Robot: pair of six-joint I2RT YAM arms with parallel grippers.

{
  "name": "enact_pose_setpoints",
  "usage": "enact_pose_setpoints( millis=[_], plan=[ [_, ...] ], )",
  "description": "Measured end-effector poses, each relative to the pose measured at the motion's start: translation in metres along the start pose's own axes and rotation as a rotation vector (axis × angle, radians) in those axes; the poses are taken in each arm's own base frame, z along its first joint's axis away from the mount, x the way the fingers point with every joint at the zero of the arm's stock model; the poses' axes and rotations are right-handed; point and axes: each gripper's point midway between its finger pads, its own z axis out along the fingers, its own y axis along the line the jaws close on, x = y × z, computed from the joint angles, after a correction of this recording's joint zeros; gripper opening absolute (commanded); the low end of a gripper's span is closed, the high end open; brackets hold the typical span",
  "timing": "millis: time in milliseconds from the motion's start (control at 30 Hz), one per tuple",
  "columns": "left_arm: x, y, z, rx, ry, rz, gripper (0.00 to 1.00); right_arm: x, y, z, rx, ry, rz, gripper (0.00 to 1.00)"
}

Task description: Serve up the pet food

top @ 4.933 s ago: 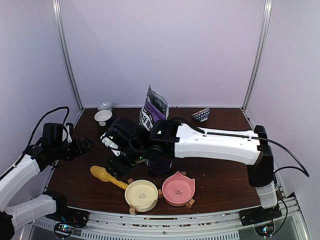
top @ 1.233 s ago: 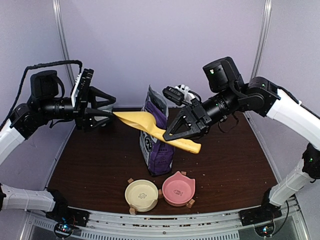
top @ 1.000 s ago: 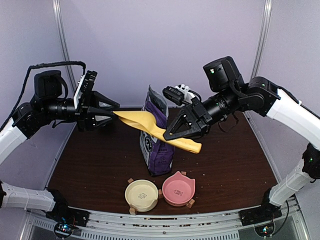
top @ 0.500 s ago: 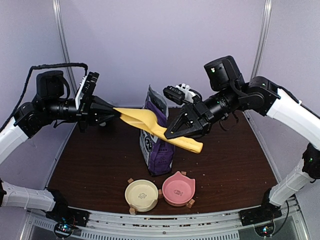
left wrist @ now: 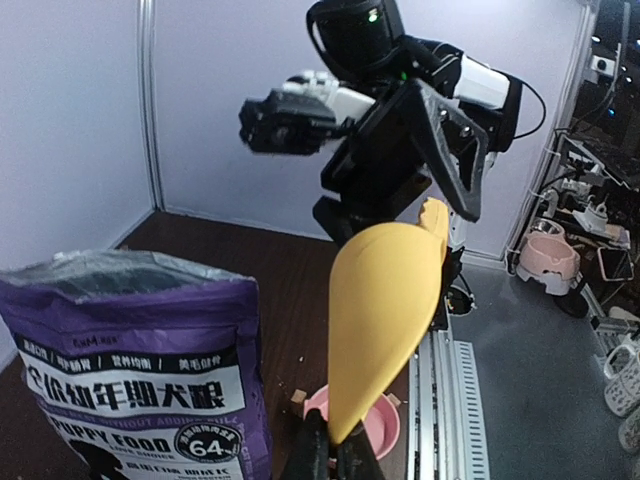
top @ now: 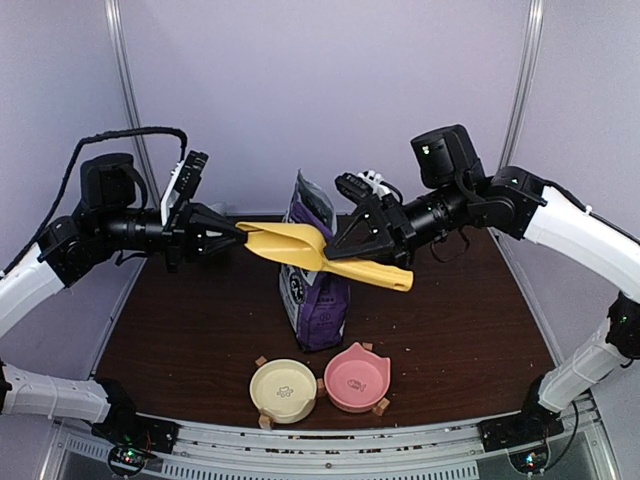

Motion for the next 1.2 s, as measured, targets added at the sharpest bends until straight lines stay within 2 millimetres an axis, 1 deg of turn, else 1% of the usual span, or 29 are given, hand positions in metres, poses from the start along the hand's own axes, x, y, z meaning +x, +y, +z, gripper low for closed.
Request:
enact_pose_setpoints(
  millis=[67, 167, 233, 300, 400, 433, 600, 667, 733, 867, 1100, 1200],
  plan=[
    [0.013, 0.007, 0.003, -0.025, 0.014, -0.081, 0.00, -0.009, -0.007, -0.009, 0.014, -0.055, -0.010, 0.90],
    [0.035, 0.018, 0.008, -0.075, 0.041, -0.208, 0.00, -0.018, -0.014, -0.030, 0.028, -0.158, -0.046, 0.93],
    [0.048, 0.026, 0.009, -0.115, 0.052, -0.300, 0.00, -0.023, -0.018, -0.047, 0.037, -0.242, -0.082, 0.94],
    [0.057, 0.030, 0.009, -0.146, 0.047, -0.384, 0.00, -0.026, -0.024, -0.063, 0.053, -0.326, -0.128, 0.96],
    [0.058, 0.033, 0.007, -0.169, 0.005, -0.477, 0.00, -0.027, -0.035, -0.077, 0.079, -0.416, -0.188, 0.97],
    [0.057, 0.033, 0.006, -0.173, -0.016, -0.507, 0.00, -0.027, -0.039, -0.079, 0.086, -0.433, -0.198, 0.96],
    [0.039, 0.033, 0.002, -0.167, -0.108, -0.596, 0.00, -0.021, -0.068, -0.075, 0.109, -0.483, -0.228, 0.97],
    [0.033, 0.033, -0.001, -0.170, -0.135, -0.620, 0.00, -0.021, -0.073, -0.073, 0.106, -0.491, -0.232, 0.97],
    [0.032, 0.033, -0.002, -0.172, -0.141, -0.635, 0.00, -0.023, -0.070, -0.073, 0.092, -0.502, -0.249, 0.96],
    [0.035, 0.035, -0.001, -0.174, -0.137, -0.678, 0.00, -0.027, -0.052, -0.072, 0.048, -0.525, -0.311, 0.92],
    [0.041, 0.038, 0.004, -0.173, -0.121, -0.724, 0.00, -0.031, -0.026, -0.067, 0.005, -0.513, -0.376, 0.69],
    [0.041, 0.037, 0.005, -0.164, -0.117, -0.732, 0.00, -0.032, -0.020, -0.061, -0.003, -0.497, -0.389, 0.61]
  ],
)
